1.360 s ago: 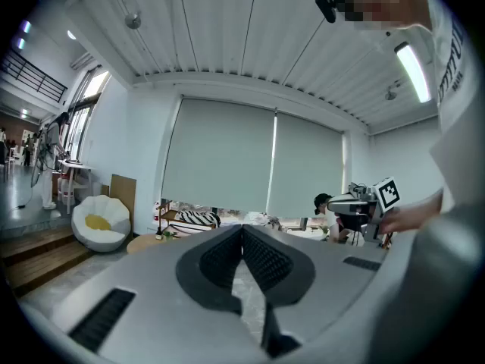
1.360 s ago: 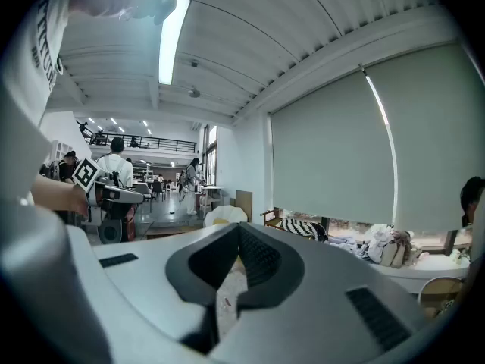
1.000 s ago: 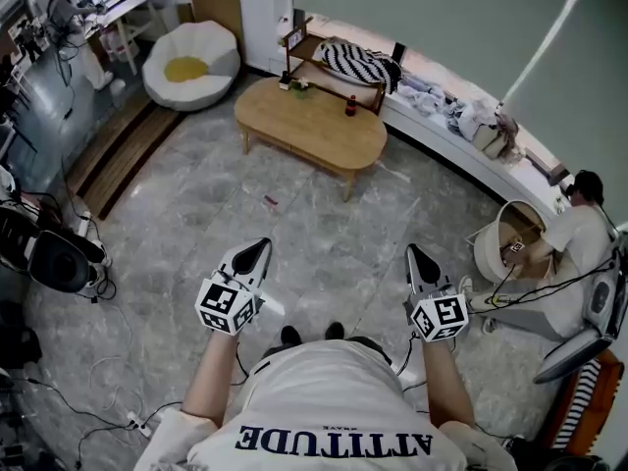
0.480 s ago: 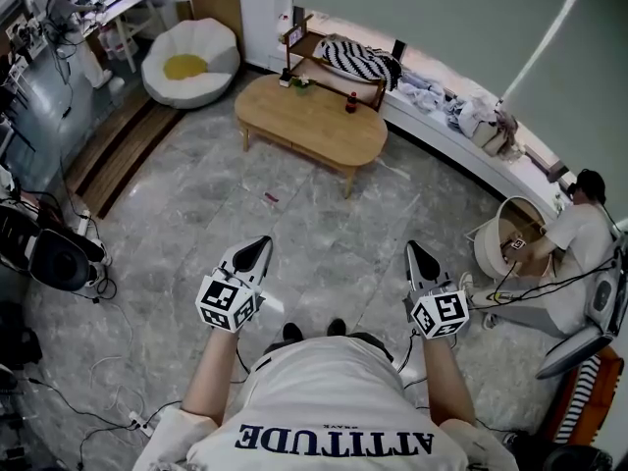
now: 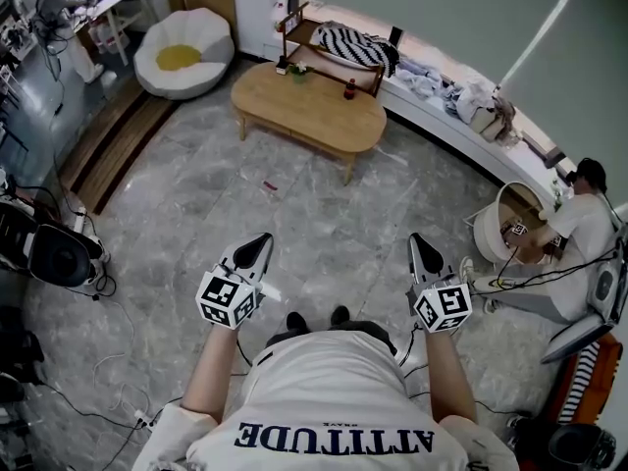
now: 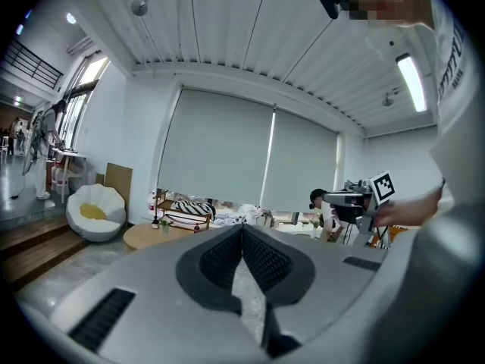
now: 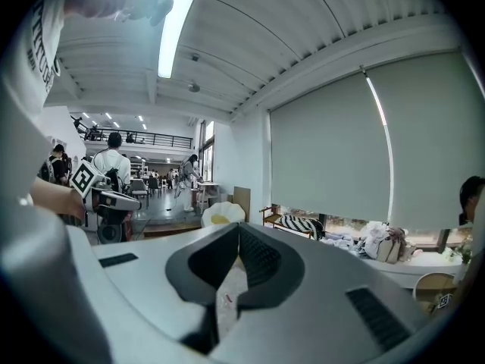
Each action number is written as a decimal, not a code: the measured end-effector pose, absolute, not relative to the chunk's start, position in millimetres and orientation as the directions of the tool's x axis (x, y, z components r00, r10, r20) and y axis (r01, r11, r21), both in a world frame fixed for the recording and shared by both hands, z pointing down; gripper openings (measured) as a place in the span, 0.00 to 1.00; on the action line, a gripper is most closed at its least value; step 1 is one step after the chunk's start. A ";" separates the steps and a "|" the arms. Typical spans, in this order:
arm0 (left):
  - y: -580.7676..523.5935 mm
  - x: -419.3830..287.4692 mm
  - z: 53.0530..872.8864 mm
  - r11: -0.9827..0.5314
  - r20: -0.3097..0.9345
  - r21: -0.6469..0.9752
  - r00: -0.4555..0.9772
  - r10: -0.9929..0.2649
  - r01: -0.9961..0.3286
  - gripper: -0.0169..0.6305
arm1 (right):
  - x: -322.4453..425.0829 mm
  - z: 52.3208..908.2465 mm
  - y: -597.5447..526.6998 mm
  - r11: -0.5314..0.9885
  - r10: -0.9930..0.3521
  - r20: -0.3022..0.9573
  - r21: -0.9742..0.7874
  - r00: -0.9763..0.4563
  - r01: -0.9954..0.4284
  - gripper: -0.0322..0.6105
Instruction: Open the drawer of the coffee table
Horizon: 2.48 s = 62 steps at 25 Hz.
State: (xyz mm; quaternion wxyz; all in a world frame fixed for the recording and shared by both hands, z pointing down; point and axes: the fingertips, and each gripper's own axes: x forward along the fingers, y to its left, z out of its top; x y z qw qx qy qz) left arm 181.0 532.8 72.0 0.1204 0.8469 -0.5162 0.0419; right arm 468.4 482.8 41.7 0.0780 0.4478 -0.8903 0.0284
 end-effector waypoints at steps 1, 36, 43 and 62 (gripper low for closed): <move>534.6 178.3 72.4 -0.440 0.197 0.163 0.466 -0.863 -0.883 0.06 | 465.7 41.2 484.7 0.595 -0.794 0.165 0.019 -0.585 -0.803 0.08; 509.7 102.6 91.5 -0.381 0.251 0.188 0.419 -0.872 -0.905 0.06 | 375.8 68.2 444.8 0.655 -0.737 0.196 -0.026 -0.647 -0.755 0.08; 463.0 98.4 96.5 -0.374 0.271 0.183 0.412 -0.870 -0.909 0.06 | 367.5 80.0 394.5 0.667 -0.724 0.201 -0.043 -0.660 -0.744 0.08; 294.3 108.9 107.2 -0.359 0.298 0.198 0.405 -0.864 -0.912 0.06 | 358.5 86.6 221.4 0.733 -0.659 0.231 -0.018 -0.716 -0.680 0.08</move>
